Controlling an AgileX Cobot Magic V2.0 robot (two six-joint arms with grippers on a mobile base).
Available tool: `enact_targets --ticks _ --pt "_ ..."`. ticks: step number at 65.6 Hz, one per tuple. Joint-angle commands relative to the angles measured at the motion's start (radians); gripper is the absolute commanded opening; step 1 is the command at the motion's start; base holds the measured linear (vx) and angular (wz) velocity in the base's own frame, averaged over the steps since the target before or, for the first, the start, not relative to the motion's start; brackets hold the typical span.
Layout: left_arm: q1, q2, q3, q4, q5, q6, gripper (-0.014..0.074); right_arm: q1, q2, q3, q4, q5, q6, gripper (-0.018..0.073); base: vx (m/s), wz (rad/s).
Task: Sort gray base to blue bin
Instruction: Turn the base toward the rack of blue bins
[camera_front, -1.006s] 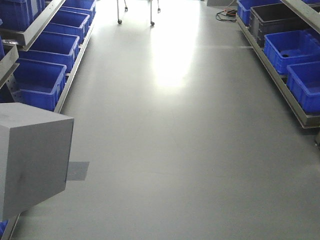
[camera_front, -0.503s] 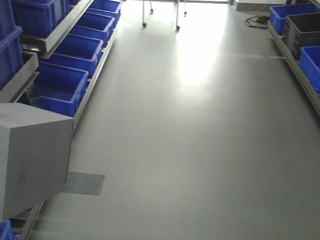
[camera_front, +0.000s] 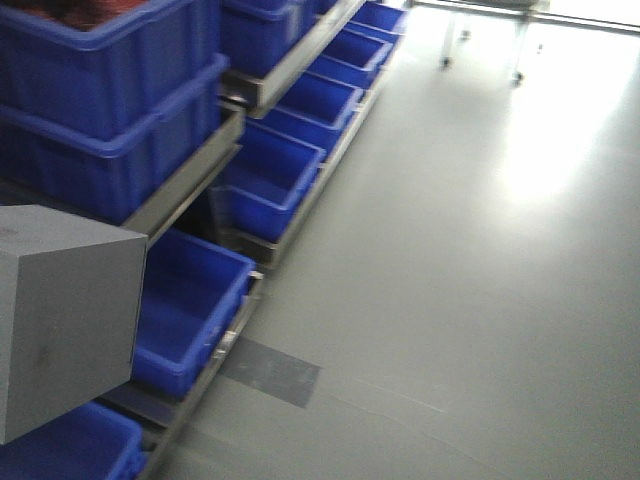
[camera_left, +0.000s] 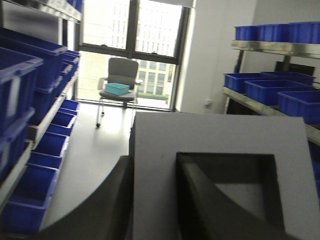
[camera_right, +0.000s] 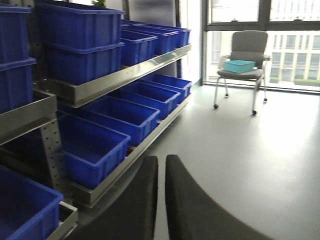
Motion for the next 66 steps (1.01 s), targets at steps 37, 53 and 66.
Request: enact_targets --ticks 37,53,66 --pt "-0.002 0.009 -0.030 -0.009 -0.112 -0.004 -0.0005 -0.004 -0.008 0.001 -0.006 -0.074 -0.007 -0.0004 0.18 0.71" --pt "-0.002 0.009 -0.030 -0.009 -0.112 -0.004 -0.0005 -0.004 -0.008 0.001 -0.006 -0.074 -0.007 -0.0004 0.17 0.66" --pt "-0.002 0.009 -0.030 -0.009 -0.112 -0.004 -0.0005 -0.004 -0.008 0.001 -0.006 -0.074 -0.007 -0.0004 0.16 0.62"
